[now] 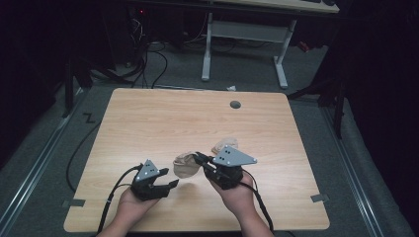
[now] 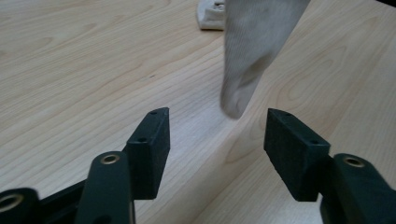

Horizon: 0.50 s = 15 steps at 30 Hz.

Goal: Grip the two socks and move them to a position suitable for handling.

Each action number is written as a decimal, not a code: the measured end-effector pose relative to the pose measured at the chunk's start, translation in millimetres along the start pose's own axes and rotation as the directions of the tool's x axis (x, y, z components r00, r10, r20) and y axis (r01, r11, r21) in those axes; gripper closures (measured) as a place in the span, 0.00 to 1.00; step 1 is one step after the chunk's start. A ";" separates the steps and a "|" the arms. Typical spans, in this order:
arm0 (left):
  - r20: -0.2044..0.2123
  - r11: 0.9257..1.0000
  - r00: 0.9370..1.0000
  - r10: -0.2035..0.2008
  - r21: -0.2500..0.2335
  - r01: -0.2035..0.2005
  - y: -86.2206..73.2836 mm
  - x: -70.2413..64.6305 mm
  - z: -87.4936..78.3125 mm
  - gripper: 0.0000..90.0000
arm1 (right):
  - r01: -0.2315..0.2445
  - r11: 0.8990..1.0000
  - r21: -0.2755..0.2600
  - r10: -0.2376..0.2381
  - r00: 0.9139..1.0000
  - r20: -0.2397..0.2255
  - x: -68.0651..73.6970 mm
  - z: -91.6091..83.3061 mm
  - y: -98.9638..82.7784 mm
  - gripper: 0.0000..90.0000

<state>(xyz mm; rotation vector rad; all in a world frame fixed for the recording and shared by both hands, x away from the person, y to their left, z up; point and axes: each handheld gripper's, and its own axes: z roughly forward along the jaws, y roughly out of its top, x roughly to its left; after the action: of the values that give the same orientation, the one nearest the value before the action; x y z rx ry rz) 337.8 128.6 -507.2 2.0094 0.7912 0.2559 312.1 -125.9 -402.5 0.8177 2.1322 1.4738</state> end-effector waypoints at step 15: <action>0.057 1.000 0.998 0.012 0.018 -0.013 6.0 0.7 5.1 0.95 | -0.025 0.999 0.043 0.024 0.999 0.043 -3.7 0.4 -12.8 0.96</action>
<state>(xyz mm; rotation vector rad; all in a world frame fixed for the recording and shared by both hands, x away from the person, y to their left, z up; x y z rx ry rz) 343.3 123.4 -505.1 2.0308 0.7475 0.1985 312.2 -131.5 -414.5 0.8859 2.1366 1.4140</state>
